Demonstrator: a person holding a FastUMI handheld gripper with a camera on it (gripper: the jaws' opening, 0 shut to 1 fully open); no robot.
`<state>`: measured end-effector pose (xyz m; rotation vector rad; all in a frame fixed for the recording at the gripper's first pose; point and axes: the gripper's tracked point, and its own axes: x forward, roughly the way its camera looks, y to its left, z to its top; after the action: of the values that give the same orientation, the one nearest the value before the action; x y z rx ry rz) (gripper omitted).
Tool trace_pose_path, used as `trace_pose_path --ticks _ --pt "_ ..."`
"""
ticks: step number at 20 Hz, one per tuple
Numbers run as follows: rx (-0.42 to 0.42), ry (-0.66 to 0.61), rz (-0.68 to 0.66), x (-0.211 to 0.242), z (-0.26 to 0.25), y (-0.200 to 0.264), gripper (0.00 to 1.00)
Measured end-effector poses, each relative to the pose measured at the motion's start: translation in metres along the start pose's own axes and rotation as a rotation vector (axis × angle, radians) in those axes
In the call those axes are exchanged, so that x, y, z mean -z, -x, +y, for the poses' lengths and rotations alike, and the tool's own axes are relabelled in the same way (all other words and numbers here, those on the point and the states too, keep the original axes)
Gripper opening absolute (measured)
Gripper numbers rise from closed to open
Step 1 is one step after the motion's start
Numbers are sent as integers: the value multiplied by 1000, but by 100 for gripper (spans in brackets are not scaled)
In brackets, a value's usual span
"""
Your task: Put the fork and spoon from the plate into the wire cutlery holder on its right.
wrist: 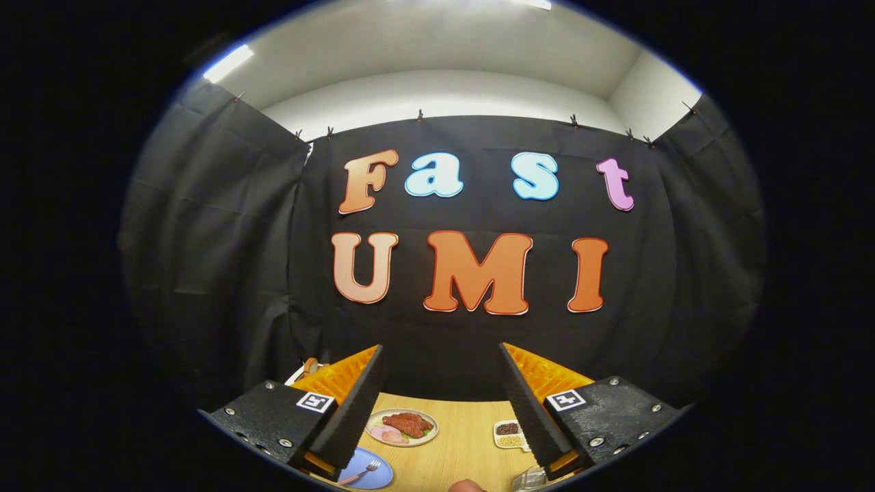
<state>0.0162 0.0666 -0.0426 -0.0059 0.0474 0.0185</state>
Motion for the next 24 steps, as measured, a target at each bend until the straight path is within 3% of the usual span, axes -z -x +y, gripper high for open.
trace_pose_path --ticks 5,11,19,24 --pt "-74 -26 182 62 57 -17 96" --pt "-104 -43 542 167 108 -20 94" --pt "-122 -16 945 263 140 7 94" --pt "-143 -27 1136 302 155 30 88"
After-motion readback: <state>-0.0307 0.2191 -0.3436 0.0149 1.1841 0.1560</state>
